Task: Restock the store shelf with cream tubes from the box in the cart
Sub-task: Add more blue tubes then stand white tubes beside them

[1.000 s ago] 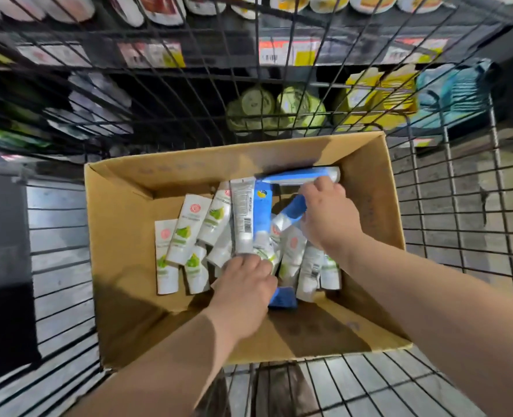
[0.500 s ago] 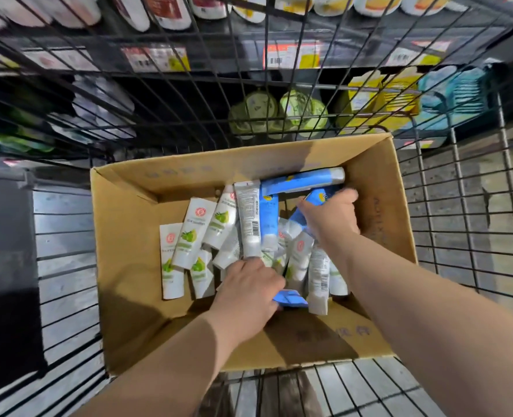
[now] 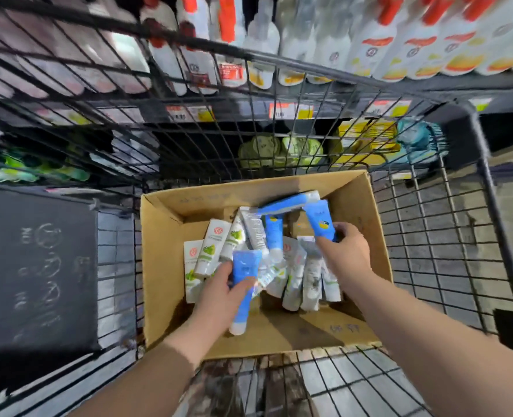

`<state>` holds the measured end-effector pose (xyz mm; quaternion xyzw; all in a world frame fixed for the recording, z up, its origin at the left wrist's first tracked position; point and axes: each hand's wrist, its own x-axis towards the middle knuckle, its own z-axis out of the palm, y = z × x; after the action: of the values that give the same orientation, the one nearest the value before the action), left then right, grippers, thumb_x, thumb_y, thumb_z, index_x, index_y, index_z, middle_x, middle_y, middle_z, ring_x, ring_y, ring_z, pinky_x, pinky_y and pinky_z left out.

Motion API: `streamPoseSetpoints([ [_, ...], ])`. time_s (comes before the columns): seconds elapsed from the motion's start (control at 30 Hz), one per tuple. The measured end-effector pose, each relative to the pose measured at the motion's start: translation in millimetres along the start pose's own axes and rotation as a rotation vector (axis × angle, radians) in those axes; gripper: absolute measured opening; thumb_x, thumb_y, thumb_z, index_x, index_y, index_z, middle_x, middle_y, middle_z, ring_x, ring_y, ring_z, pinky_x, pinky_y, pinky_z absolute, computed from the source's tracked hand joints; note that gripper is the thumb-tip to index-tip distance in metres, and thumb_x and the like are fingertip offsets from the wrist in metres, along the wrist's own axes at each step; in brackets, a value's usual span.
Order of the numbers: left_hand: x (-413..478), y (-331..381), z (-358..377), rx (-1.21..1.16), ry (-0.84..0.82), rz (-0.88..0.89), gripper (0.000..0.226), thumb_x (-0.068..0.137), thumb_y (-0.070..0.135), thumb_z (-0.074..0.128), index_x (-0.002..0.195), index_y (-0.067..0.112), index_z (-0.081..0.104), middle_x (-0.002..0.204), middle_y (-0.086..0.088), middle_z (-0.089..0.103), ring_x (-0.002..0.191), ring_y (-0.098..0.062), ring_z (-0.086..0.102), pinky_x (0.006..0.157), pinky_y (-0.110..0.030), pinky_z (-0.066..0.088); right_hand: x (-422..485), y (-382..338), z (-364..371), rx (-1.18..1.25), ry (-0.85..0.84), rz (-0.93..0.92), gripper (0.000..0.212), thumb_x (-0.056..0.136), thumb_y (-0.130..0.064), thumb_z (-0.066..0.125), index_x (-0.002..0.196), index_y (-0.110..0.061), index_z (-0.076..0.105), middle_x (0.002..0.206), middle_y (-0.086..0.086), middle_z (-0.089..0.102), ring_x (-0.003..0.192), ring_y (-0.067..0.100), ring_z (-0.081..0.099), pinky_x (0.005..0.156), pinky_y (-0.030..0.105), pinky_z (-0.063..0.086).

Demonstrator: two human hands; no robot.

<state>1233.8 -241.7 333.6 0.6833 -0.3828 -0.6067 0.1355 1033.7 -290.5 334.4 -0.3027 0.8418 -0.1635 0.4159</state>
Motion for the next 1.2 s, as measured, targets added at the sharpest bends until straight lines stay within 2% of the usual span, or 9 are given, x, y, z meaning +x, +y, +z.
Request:
streamPoseSetpoints([
  [0.1, -11, 7, -15, -0.066, 0.1, -0.023, 0.014, 0.09, 0.014, 0.061, 0.093, 0.026, 0.055, 0.094, -0.003, 0.063, 0.088, -0.022, 0.06, 0.07, -0.027, 0.047, -17, -6, -11, 0.027, -0.022, -0.06, 0.035, 0.078, -0.013, 0.066, 0.11, -0.017, 0.053, 0.094, 0.001, 0.058, 0.084, 0.023, 0.058, 0.073, 0.037, 0.05],
  [0.23, -32, 29, -32, -0.143, 0.194, -0.026, 0.015, 0.089, 0.013, 0.061, 0.083, 0.024, 0.053, 0.085, -0.005, 0.061, 0.085, -0.025, 0.058, 0.083, -0.045, 0.049, -40, -25, -26, 0.104, -0.076, -0.124, 0.033, 0.078, -0.008, 0.068, 0.104, -0.017, 0.05, 0.093, 0.001, 0.06, 0.08, 0.019, 0.056, 0.071, 0.029, 0.044],
  [0.33, -53, 52, -43, -0.203, 0.208, -0.009, 0.007, 0.092, 0.012, 0.056, 0.09, 0.018, 0.054, 0.092, -0.007, 0.062, 0.086, -0.026, 0.059, 0.08, -0.043, 0.05, -59, -48, -40, 0.11, -0.127, -0.183, 0.034, 0.079, -0.005, 0.067, 0.106, -0.018, 0.049, 0.093, 0.001, 0.06, 0.081, 0.018, 0.056, 0.071, 0.026, 0.04],
  [0.5, -90, 97, -60, -0.167, 0.285, 0.076, 0.017, 0.092, 0.015, 0.057, 0.078, 0.023, 0.052, 0.082, -0.004, 0.062, 0.083, -0.025, 0.059, 0.078, -0.046, 0.049, -91, -94, -70, 0.123, -0.202, -0.305, 0.029, 0.08, -0.007, 0.07, 0.103, -0.016, 0.054, 0.095, 0.003, 0.063, 0.081, 0.018, 0.058, 0.069, 0.026, 0.044],
  [0.63, -122, 135, -74, -0.187, 0.331, 0.134, 0.012, 0.092, 0.018, 0.056, 0.082, 0.018, 0.05, 0.099, -0.015, 0.062, 0.094, -0.031, 0.06, 0.084, -0.049, 0.05, -120, -134, -96, 0.13, -0.27, -0.437, 0.029, 0.083, -0.013, 0.069, 0.104, -0.018, 0.049, 0.088, -0.005, 0.055, 0.081, 0.016, 0.055, 0.059, 0.019, 0.044],
  [0.77, -150, 163, -93, -0.2, 0.407, 0.207, 0.007, 0.092, 0.02, 0.057, 0.086, 0.017, 0.054, 0.1, -0.013, 0.063, 0.094, -0.03, 0.062, 0.082, -0.049, 0.051, -149, -174, -115, 0.122, -0.345, -0.562, 0.031, 0.084, -0.018, 0.07, 0.106, -0.02, 0.049, 0.086, -0.012, 0.053, 0.076, 0.007, 0.053, 0.062, 0.021, 0.043],
  [0.97, -197, 194, -127, -0.26, 0.528, 0.292, 0.012, 0.093, 0.021, 0.056, 0.089, 0.009, 0.055, 0.097, -0.015, 0.063, 0.088, -0.028, 0.061, 0.072, -0.043, 0.049, -192, -231, -120, 0.087, -0.441, -0.711, 0.045, 0.083, -0.024, 0.072, 0.122, -0.016, 0.051, 0.111, 0.001, 0.058, 0.097, 0.021, 0.058, 0.078, 0.035, 0.049],
  [1.1, -231, 198, -154, -0.298, 0.635, 0.347, 0.012, 0.093, 0.017, 0.056, 0.081, 0.017, 0.053, 0.084, -0.004, 0.059, 0.074, -0.017, 0.056, 0.059, -0.025, 0.043, -220, -265, -112, 0.029, -0.478, -0.854, 0.037, 0.082, -0.024, 0.073, 0.112, -0.016, 0.053, 0.103, 0.0, 0.059, 0.092, 0.019, 0.057, 0.073, 0.031, 0.045],
  [1.2, -257, 195, -178, -0.302, 0.715, 0.369, 0.014, 0.092, 0.016, 0.057, 0.079, 0.012, 0.053, 0.079, -0.006, 0.057, 0.072, -0.02, 0.055, 0.055, -0.02, 0.043, -248, -284, -104, 0.004, -0.513, -0.936, 0.033, 0.079, -0.024, 0.075, 0.104, -0.016, 0.054, 0.098, 0.001, 0.062, 0.09, 0.022, 0.06, 0.076, 0.036, 0.049],
])
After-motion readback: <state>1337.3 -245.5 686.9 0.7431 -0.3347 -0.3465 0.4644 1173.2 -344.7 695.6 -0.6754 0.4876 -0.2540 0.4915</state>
